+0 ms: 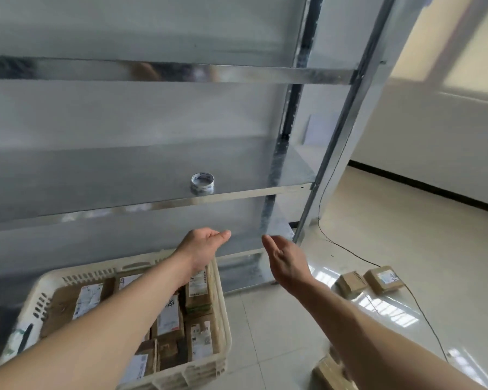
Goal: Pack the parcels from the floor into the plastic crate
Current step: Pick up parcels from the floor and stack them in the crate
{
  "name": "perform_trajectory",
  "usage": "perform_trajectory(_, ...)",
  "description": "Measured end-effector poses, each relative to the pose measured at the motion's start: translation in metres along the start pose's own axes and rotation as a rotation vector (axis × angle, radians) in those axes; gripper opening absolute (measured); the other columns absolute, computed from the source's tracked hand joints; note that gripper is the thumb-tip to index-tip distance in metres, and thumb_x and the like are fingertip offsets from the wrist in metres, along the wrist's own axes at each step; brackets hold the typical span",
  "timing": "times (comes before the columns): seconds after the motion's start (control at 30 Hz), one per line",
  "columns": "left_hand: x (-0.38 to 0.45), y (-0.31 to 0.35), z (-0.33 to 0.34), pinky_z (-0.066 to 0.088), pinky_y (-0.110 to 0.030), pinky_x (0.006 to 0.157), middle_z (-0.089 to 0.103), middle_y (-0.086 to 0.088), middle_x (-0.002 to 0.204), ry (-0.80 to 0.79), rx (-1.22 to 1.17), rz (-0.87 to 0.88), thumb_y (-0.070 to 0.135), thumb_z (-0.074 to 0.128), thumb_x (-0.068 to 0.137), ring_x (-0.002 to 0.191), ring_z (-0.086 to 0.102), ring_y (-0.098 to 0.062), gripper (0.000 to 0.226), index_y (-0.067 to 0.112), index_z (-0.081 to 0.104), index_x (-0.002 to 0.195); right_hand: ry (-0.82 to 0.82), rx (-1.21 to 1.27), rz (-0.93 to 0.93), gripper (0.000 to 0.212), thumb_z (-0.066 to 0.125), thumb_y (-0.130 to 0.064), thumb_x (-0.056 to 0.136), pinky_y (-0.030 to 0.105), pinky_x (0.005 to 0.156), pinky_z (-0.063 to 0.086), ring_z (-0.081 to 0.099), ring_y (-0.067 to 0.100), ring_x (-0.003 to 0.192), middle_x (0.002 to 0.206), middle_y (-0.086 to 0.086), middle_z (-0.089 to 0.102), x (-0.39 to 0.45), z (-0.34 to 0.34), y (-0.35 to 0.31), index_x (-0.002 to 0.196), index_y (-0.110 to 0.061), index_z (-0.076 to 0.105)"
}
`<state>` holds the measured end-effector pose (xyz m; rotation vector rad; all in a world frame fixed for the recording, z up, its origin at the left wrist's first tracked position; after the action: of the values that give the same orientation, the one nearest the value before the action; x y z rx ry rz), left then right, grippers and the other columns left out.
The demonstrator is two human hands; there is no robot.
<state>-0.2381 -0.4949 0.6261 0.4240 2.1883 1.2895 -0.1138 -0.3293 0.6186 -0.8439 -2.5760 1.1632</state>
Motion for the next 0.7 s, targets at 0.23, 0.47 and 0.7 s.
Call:
perform_trajectory(0.23,-0.012,0.021,0.062,0.044,-0.029,0.063,0.064,-0.004,0.102,-0.210,0.040,0.067,0.051,0.056,0.093,0.087,0.056,-0.020,0.033,0.021,0.063,0.106,0.184,0.006,0.175,0.051,0.037,-0.050,0.107,0.035,0.083,0.047,0.062,0.028,0.104,0.112,0.010,0.070,-0.052,-0.049,0.052,0.116,-0.011,0.069)
perform_trajectory(0.47,-0.033,0.025,0.127,0.034,-0.027,0.060,0.054,-0.004,0.089,-0.386,0.034,0.081,0.046,0.059,0.093,0.077,0.046,-0.019,0.036,0.010,0.062,0.098,0.341,0.016,0.369,0.051,0.037,-0.047,0.107,0.035,0.089,0.044,0.059,0.029,0.114,0.125,0.010,0.068,-0.122,-0.092,0.107,0.125,-0.010,0.067)
perform_trajectory(0.7,-0.050,0.041,0.196,0.035,-0.027,0.061,0.053,-0.006,0.094,-0.492,0.094,0.071,0.048,0.060,0.092,0.080,0.046,-0.020,0.047,0.005,0.063,0.111,0.476,0.078,0.493,0.045,0.040,-0.046,0.107,0.031,0.082,0.039,0.060,0.021,0.104,0.116,0.004,0.069,-0.173,-0.139,0.152,0.122,-0.016,0.069)
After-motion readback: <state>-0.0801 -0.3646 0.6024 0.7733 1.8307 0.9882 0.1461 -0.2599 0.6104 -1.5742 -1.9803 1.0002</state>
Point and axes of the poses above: each hand's wrist, its own x-axis towards the middle knuckle, its own z-axis out of the palm, y = z × x, the point moved 7 cm from there along x, towards the middle knuckle
